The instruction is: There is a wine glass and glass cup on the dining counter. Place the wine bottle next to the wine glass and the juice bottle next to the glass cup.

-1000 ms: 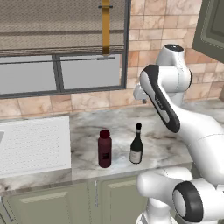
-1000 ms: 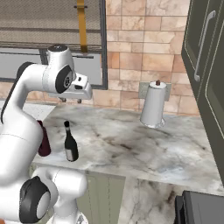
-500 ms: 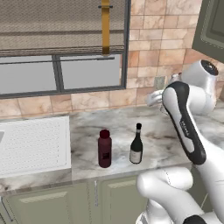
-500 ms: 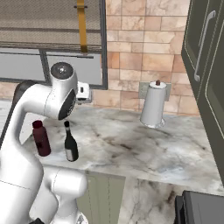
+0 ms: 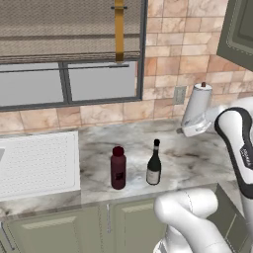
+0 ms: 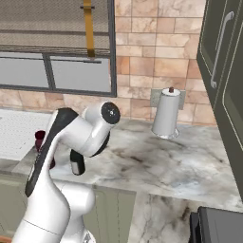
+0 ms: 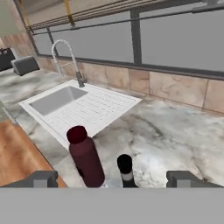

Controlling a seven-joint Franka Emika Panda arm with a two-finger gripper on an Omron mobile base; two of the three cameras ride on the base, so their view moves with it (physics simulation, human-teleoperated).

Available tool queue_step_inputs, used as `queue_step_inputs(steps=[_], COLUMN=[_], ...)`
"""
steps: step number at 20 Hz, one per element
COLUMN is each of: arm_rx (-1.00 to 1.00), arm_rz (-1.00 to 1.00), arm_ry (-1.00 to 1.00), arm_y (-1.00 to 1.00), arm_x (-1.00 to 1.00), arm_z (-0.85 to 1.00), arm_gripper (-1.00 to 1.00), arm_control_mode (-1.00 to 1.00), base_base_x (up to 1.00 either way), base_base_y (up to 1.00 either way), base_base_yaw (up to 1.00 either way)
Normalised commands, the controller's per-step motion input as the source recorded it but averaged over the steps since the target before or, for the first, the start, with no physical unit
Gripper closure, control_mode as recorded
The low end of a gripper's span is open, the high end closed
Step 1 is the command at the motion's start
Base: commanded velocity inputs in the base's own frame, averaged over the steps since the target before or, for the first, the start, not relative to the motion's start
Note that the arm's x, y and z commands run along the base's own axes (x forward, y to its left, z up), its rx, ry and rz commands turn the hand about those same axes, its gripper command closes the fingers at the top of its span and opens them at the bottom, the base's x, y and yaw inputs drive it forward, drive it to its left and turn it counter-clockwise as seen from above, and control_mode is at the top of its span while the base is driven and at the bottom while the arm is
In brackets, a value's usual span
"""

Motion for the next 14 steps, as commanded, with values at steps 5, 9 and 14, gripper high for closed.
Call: queue_step_inputs(steps=[5, 9, 14], arm_rx=[0.01, 0.00, 0.00], arm_rz=[0.16, 0.09, 0.07], arm_ry=[-0.06, -0.07, -0.11], arm_y=[-0.01, 0.01, 0.00], arm_x=[0.00, 0.00, -0.01], arm_z=[-0.21, -0.23, -0.26], arm_gripper=[-1.00, -1.00, -1.00], arm_control_mode=[-1.00, -1.00, -1.00], base_base_x=[0.00, 0.00, 0.00], base_base_y=[0.00, 0.00, 0.00], base_base_yaw=[0.00, 0.00, 0.00])
